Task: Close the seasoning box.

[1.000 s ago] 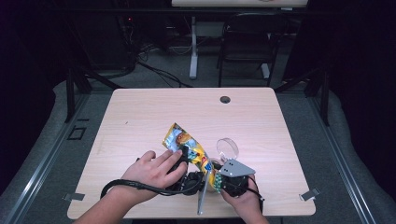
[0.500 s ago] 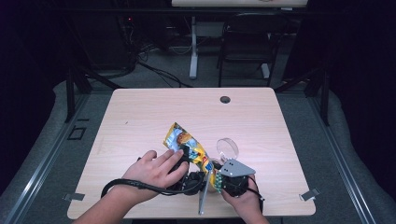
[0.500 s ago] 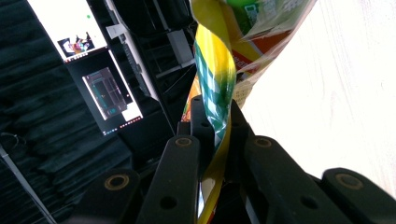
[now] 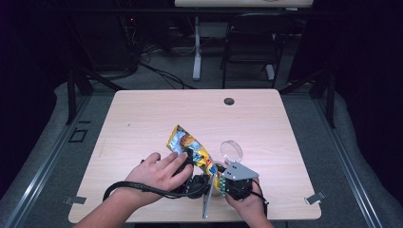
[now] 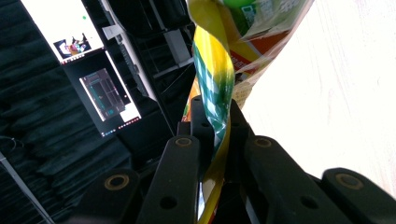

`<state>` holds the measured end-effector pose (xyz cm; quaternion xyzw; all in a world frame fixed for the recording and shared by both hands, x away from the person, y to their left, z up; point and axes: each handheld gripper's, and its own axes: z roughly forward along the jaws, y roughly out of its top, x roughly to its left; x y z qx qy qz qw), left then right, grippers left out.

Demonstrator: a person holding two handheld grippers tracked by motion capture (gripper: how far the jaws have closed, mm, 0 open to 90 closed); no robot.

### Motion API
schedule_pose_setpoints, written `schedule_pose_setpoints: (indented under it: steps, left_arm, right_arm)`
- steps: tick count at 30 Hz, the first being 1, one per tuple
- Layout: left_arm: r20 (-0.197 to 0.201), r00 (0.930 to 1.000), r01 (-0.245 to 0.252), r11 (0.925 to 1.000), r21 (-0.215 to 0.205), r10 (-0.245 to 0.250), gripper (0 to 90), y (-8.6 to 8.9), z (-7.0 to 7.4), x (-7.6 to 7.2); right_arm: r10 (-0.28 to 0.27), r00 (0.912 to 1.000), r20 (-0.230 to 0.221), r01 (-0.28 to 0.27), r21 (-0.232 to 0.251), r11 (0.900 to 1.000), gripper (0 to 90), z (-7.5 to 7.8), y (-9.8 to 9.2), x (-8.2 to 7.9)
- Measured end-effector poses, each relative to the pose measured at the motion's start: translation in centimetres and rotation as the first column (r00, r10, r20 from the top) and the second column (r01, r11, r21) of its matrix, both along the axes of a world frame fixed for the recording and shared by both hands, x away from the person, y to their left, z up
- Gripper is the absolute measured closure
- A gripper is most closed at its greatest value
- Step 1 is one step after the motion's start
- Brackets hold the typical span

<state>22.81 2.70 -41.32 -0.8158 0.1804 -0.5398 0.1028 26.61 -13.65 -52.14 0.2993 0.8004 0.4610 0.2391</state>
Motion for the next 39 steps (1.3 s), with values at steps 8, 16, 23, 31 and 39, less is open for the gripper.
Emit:
schedule_pose_setpoints:
  steps: [8, 16, 23, 31, 39]
  left_arm:
    - [-0.002, 1.0000, 0.000, 1.0000, -0.003, 0.000, 86.8, -0.10, 0.07, 0.00]
    - [0.004, 1.0000, 0.004, 1.0000, -0.005, -0.004, 86.7, -0.14, 0.09, 0.01]
    - [0.005, 1.0000, 0.006, 1.0000, 0.000, -0.006, 86.7, -0.21, 0.11, 0.02]
    - [-0.005, 1.0000, 0.001, 1.0000, 0.006, -0.001, 86.8, -0.30, 0.13, -0.02]
    - [-0.007, 1.0000, -0.002, 0.9999, 0.010, 0.002, 86.8, -0.43, 0.19, -0.04]
  right_arm:
    - [-0.002, 1.0000, 0.002, 0.002, -0.002, 1.000, 71.0, 0.04, -0.03, 0.01]
    - [-0.002, 1.0000, 0.006, 0.002, -0.001, 1.000, 71.1, 0.06, 0.00, 0.01]
    - [-0.003, 0.9999, 0.012, 0.003, -0.007, 1.000, 71.0, 0.05, 0.07, 0.02]
    - [-0.003, 0.9999, 0.012, 0.004, -0.015, 1.000, 71.1, 0.03, 0.16, -0.01]
    - [-0.003, 0.9999, 0.015, 0.003, -0.014, 1.000, 71.1, 0.04, 0.17, -0.02]
